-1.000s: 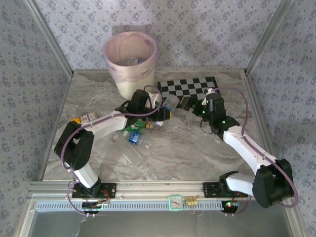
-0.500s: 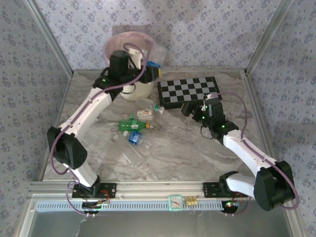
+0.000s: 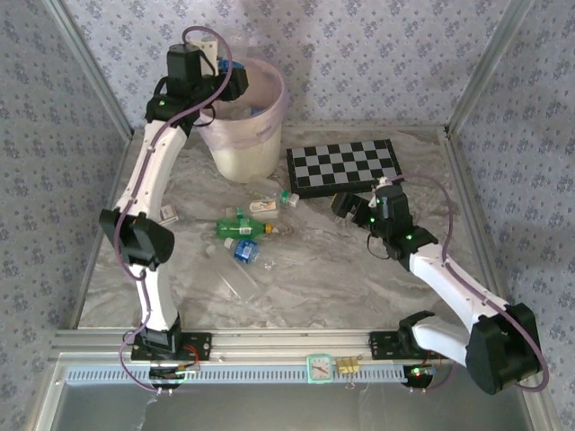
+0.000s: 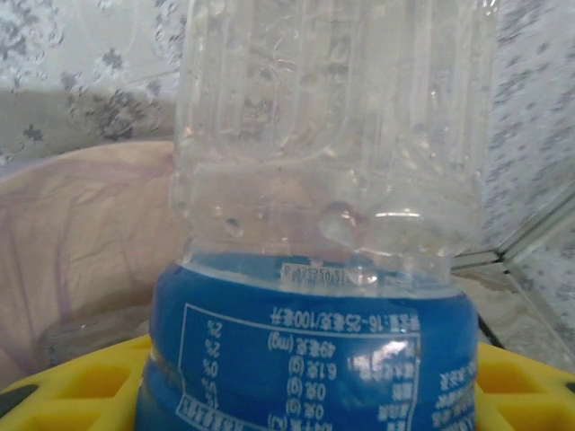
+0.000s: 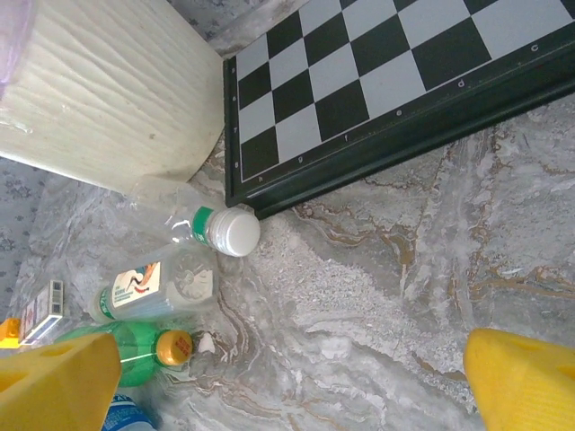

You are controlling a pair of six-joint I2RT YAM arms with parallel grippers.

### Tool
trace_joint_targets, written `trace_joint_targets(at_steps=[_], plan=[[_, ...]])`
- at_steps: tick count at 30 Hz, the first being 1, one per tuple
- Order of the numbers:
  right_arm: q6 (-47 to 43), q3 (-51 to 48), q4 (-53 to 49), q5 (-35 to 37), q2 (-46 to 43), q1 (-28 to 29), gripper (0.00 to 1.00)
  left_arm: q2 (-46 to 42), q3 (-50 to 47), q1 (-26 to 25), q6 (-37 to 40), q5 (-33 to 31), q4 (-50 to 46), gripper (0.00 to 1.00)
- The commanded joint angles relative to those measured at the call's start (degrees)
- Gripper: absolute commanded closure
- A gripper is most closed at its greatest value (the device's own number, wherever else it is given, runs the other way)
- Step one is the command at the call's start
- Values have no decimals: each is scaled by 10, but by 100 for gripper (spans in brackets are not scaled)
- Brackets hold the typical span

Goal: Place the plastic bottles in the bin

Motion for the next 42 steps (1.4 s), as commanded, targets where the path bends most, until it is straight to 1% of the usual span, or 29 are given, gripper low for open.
trace_joint_targets(at_steps=[1,5,9,13,15,17,20,27,29,32,35,37,42], plan=[[-2,-6,-21,19,-18,2,0,46,79,3,12,-21,-97,50],[-1,-15,-24,27,-30,0,0,96,142,3,15,-23,-147,49],[0,-19,-24,28,-37,0,0,118,154,3,13,-23,-164,48],[-1,-22,-26,30,-41,-1,0,126,154,3,12,-24,-168,44],[-1,-22,-27,29,-42,-1,0,127,155,3,11,-26,-169,38],[-1,-22,-28,31,-43,-1,0,126,155,3,10,-28,-168,29],[-1,-21,-28,33,-44,-1,0,121,156,3,7,-28,-166,20],[-3,-23,-19,40,-39,7,0,91,151,3,-4,-24,-155,5],[-7,-24,-9,43,-33,16,0,74,141,2,-7,-21,-147,4],[-13,-23,7,44,-18,33,0,34,91,0,-12,-15,-115,3],[-22,-14,27,38,5,55,0,-27,6,-1,-20,-14,-56,2],[-22,-5,40,29,29,76,0,-75,-75,-1,-28,-14,-3,2],[-74,45,38,-7,115,152,0,-216,-322,-1,-56,-39,136,0]])
